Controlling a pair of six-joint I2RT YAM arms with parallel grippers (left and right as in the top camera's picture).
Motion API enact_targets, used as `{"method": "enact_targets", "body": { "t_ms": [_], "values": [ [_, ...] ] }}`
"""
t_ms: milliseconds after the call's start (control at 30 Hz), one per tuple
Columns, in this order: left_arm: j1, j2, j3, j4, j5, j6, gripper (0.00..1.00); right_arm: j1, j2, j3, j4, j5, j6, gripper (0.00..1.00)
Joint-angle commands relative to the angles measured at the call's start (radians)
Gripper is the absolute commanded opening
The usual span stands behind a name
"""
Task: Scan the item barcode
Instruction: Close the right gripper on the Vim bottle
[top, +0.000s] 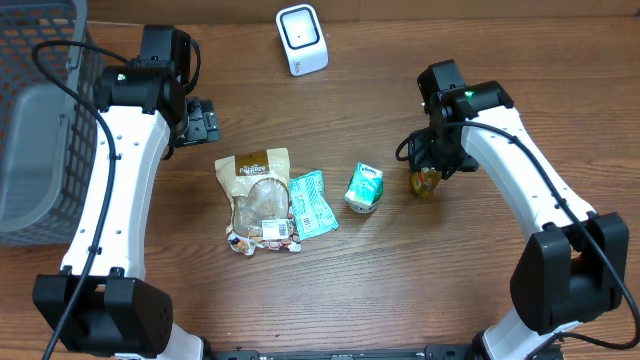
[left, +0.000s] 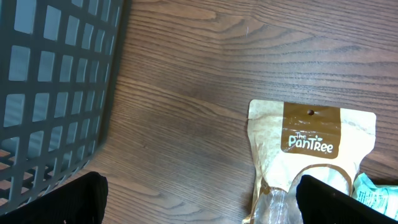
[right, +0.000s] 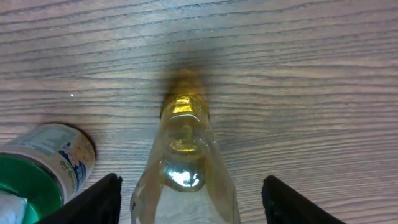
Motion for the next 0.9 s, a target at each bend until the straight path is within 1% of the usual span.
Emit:
{"method": "enact_targets", "body": {
  "t_ms": [0,67,167,467,700,800,833,867],
  "values": [
    [0.005,0.005,0.014,0.001,-0.013,0.007,1.0,0.002,-0.008,-0.007,0.006,0.009,0.006,0.67],
    [0.005,0.005,0.014,0.001,-0.013,0.007,1.0,0.002,-0.008,-0.025,0.014,0.009,0.008,0.67],
    [0.005,0.005,0.014,0.001,-0.013,0.007,1.0,0.002,-0.008,-0.038,0.04,0.006,0.008,0.64],
    [0.005,0.005,0.014,0.001,-0.013,0.007,1.0,0.002,-0.008,-0.038,0.043,0.006,0.027,0.63],
    [0.005,0.005,0.014,0.001,-0.013,0.007,1.0,0.002,-0.008,-0.071,0.062,0.006,0.03,0.63],
    [0.005,0.005,0.014,0.001,-0.013,0.007,1.0,0.002,-0.008,-0.07,0.066,0.006,0.03,0.6],
    [0.005,0.005,0.014,0.001,-0.013,0.007,1.0,0.002,-0.008,-0.07,0.066,0.006,0.03,0.58],
    [0.005,0.005,0.014,0.001,-0.013,0.007,1.0,0.002,-0.008,-0.07,0.066,0.006,0.03,0.53]
  ]
}}
